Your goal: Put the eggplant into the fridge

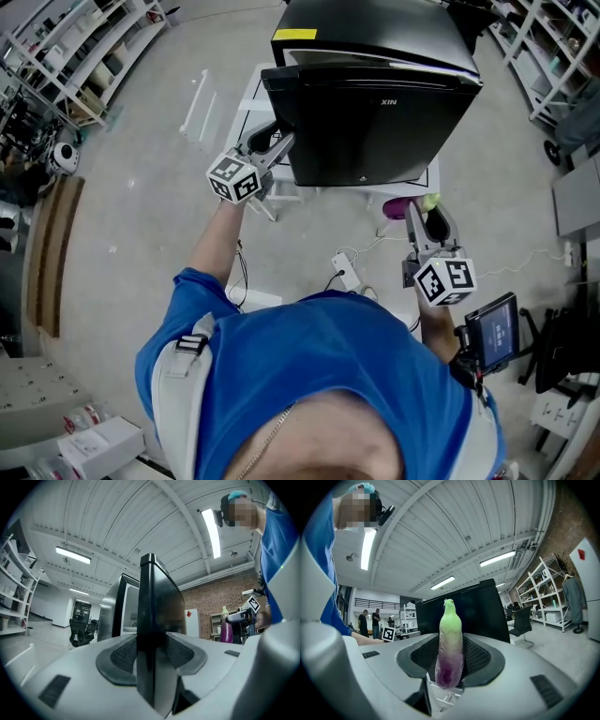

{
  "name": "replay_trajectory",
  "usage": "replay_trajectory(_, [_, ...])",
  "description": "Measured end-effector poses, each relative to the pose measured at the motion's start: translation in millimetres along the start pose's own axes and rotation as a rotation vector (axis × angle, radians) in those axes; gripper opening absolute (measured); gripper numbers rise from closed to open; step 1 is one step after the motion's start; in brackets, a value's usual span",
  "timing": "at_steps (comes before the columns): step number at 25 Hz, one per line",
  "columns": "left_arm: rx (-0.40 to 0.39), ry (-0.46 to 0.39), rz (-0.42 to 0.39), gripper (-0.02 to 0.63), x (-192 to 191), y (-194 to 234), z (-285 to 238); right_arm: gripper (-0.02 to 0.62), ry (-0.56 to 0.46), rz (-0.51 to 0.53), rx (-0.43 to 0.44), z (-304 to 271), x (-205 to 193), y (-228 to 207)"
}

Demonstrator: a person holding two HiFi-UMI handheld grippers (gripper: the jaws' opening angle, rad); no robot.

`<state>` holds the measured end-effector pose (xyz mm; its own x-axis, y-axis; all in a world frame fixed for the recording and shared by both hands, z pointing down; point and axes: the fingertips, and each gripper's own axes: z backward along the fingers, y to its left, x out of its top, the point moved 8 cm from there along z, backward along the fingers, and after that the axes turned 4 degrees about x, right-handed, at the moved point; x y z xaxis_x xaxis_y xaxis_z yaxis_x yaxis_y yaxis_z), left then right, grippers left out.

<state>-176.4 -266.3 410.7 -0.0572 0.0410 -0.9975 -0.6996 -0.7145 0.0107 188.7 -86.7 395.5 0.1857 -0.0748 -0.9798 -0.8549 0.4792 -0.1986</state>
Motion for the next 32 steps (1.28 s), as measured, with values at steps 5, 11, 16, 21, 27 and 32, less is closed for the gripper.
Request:
replay_trajectory(5, [-0.034,-0.011,0.003,0.173,7,-20,23,0.164,0.005,-0.012,-0.012,4,-2,17])
replay_trajectory(11, [-0.111,-0.022,0.005,0.153,2,-55,53,0.164,0.001,-0.029,-0.052,25,-20,43])
replay_trajectory(16, [-0.176,-0.028,0.021,0.138,3,-85,69,0.164,-0.007,-0.038,-0.104,47,-25,57])
replay_trajectory(21, [-0.22,-0.031,0.04,0.135,1,-120,81,0.164,-0.008,-0.042,-0.142,72,-29,62])
replay_trajectory(27, [-0.234,-0.034,0.057,0.132,-2,-164,93,0.164,-0.016,-0.046,-0.139,99,-28,57])
replay_trajectory(32, [-0.244,-0.031,0.069,0.129,-2,-207,98,0.164,-0.02,-0.04,-0.134,126,-22,45])
